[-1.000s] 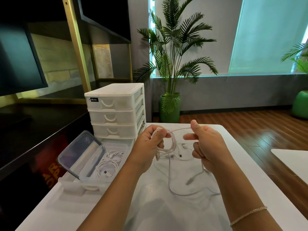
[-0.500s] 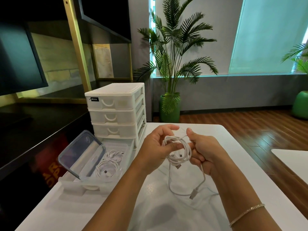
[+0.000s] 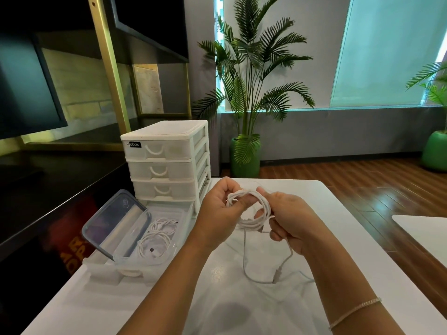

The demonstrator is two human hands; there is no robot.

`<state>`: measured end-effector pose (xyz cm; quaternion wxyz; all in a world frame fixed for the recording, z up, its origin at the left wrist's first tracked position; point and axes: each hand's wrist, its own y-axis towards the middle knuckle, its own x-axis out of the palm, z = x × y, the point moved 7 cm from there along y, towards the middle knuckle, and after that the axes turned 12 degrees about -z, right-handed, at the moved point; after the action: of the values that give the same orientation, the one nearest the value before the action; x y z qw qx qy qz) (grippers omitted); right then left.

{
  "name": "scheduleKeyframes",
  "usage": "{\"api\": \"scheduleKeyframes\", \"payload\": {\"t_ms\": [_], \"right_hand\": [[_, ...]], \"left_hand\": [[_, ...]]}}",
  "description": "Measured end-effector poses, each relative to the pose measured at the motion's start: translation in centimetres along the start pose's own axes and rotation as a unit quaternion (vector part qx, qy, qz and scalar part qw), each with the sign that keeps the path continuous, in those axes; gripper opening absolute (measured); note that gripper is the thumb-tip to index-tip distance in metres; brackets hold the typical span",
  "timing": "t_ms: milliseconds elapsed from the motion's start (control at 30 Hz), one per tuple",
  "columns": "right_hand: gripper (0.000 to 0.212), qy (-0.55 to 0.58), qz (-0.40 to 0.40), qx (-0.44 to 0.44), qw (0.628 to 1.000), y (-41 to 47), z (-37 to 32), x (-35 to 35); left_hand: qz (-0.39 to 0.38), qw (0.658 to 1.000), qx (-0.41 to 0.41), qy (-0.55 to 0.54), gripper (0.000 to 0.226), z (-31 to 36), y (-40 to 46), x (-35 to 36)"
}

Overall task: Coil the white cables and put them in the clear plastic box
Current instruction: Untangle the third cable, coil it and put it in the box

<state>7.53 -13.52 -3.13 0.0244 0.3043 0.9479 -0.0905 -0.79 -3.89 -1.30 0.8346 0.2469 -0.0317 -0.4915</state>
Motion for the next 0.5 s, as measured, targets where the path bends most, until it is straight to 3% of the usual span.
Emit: {"api": "scheduleKeyframes", "payload": {"t_ms": [267,367,500], "right_hand": [[0.03,-0.158,0.017,-0.094,0.983,0.1,-1.4,-0.1],[0.027,-0.164,0.079,-0.115,0.977,0.1,-1.2,-1.1],[0.022,-0.201,0.148,-0.15,0.956,-0.6,-2.0,-2.4]], "left_hand": [[0.109,0.993,-0.028,0.038,0.02,-1.0,-0.2,-1.4],[0.088,0.994,-0.068,-0.02,0.02,-1.7,0.0,-1.1],[-0.006,0.98,-0.149,-0.134,0.028,-2.7,0.0,0.3]]}}
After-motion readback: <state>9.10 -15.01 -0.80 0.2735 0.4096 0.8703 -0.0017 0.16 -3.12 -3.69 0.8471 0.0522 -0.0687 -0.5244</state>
